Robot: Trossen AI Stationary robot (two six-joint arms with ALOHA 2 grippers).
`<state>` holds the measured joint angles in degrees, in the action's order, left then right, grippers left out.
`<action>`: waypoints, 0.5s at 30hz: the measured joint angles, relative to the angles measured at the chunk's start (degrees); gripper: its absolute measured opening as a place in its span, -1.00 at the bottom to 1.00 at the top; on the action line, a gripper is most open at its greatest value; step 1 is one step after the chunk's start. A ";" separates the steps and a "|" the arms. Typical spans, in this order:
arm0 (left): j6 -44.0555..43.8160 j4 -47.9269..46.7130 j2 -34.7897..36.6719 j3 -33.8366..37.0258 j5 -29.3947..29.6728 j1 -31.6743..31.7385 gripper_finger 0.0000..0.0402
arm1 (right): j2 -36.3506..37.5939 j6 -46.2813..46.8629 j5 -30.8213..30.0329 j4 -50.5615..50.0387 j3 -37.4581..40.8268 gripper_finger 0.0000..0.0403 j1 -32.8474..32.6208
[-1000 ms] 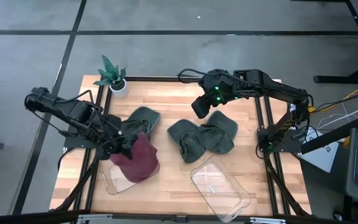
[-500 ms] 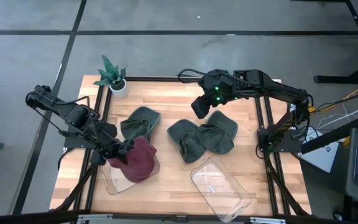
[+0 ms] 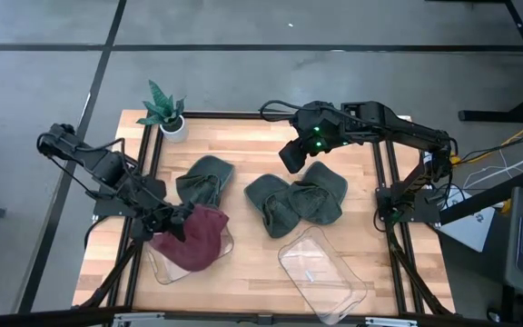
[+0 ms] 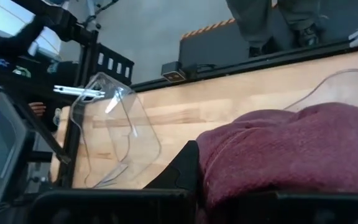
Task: Pick & Place hat
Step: Put the red cap into the left transparent bin
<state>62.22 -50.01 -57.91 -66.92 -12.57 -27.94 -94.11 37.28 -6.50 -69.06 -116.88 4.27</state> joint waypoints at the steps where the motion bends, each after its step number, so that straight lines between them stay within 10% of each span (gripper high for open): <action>1: 0.18 -0.10 -0.46 0.00 0.23 0.00 -0.97 | 0.00 0.00 0.00 0.00 0.00 0.02 0.00; 15: 7.82 -10.89 -4.99 0.00 5.51 2.09 -0.98 | 0.00 -0.04 0.00 0.00 0.00 0.02 -0.02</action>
<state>70.04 -60.90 -62.90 -66.92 -7.06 -25.86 -94.11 37.23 -6.50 -69.06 -116.88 4.26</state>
